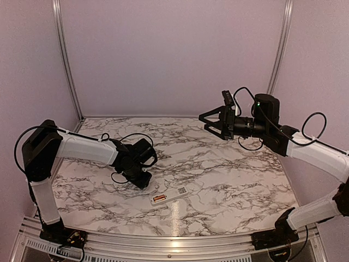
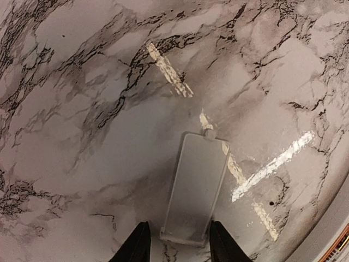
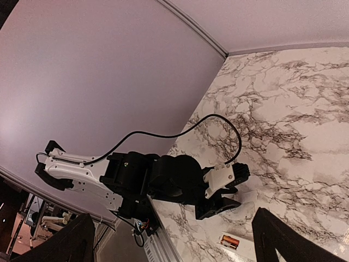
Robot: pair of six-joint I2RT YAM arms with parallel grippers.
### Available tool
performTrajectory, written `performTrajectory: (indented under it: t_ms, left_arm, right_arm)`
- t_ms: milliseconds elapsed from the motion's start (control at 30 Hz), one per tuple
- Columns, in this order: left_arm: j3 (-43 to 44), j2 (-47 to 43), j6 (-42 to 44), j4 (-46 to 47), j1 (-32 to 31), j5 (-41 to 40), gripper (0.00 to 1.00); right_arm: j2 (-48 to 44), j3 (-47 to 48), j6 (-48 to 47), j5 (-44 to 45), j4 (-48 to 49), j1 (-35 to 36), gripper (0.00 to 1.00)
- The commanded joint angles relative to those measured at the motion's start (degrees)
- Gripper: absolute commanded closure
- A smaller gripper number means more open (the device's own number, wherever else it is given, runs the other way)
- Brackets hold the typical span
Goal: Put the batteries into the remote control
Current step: Pick up the battery cover from the center of the board.
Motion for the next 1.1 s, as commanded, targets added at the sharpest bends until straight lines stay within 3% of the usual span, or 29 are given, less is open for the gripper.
performTrajectory:
  t_ms: [0, 233, 1067]
  left_arm:
    - [1.6, 3.3, 1.8, -4.0, -0.2, 0.2, 0.63]
    - [1.3, 4.0, 1.6, -5.4, -0.2, 1.7, 0.67]
    - [-0.8, 2.5, 3.3, -7.9, 0.0, 4.1, 0.63]
  right_arm:
    - [-0.4, -0.7, 0.2, -0.5, 1.1, -0.7, 0.01]
    - [-0.5, -0.8, 0.2, -0.7, 1.0, -1.0, 0.01]
    - [-0.1, -0.6, 0.8, -0.9, 1.7, -1.1, 0.01]
